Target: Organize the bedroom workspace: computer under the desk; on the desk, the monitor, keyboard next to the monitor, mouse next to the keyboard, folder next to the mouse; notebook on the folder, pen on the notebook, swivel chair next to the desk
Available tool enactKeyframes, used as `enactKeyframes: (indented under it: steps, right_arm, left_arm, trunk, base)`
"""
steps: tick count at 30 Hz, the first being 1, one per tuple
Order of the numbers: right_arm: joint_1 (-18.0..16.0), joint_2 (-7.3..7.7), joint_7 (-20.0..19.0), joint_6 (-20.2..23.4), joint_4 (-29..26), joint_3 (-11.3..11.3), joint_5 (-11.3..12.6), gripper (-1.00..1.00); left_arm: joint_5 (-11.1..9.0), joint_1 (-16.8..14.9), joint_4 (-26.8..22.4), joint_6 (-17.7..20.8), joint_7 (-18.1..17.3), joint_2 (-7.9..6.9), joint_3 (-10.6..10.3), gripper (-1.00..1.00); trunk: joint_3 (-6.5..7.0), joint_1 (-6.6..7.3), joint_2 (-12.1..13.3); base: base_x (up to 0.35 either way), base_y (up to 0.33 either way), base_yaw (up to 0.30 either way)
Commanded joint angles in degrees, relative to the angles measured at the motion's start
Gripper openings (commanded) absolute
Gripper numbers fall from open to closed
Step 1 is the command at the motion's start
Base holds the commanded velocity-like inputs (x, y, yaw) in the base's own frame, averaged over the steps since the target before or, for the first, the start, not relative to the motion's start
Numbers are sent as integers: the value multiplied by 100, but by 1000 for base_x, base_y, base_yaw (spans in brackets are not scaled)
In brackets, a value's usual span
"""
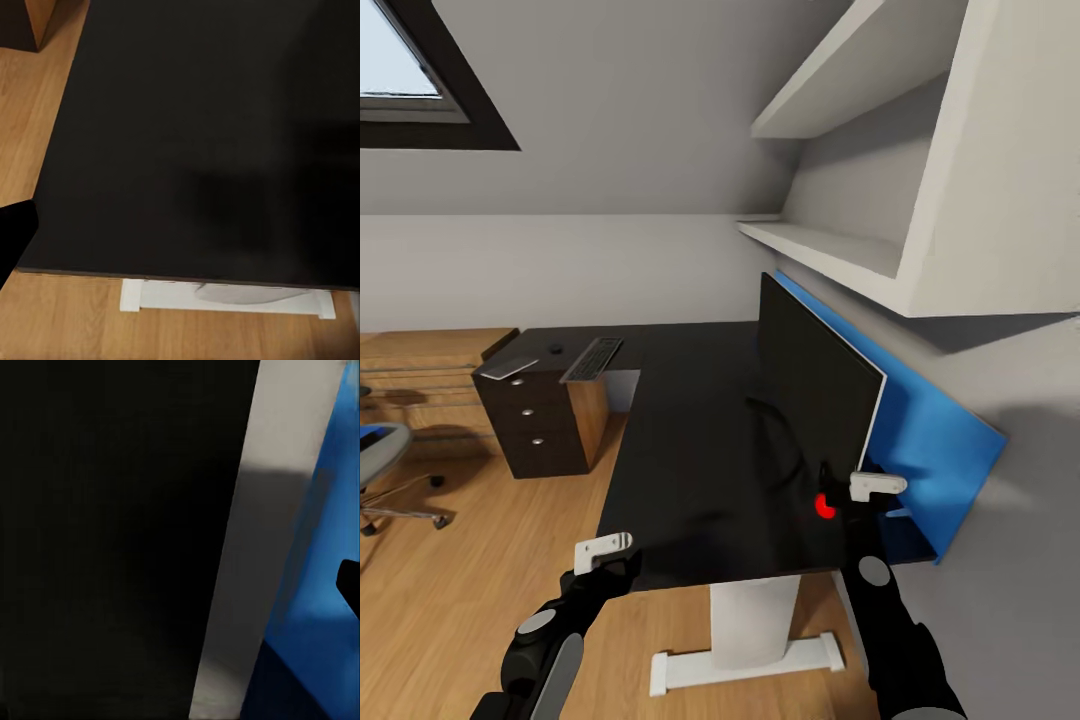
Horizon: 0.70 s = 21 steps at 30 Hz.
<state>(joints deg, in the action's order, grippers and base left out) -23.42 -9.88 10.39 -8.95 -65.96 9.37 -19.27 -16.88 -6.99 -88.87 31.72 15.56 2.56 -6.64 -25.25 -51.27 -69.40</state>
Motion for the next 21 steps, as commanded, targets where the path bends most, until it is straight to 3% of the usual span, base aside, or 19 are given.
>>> enactKeyframes:
  steps: [1, 21]
  right_arm:
    - [-4, -5, 16, -10, 3, 12, -59, 100]
    - [-4, -5, 7, -107, 4, 12, -43, 100]
  left_arm:
    - [-60, -4, -7, 18, 53, -1, -6, 100]
    - [-61, -4, -7, 18, 44, -3, -4, 100]
  trunk:
    - [-6, 1, -4]
    - [-6, 1, -4]
  base:
    - [-98, -3, 0]
    - [-296, 3, 0]
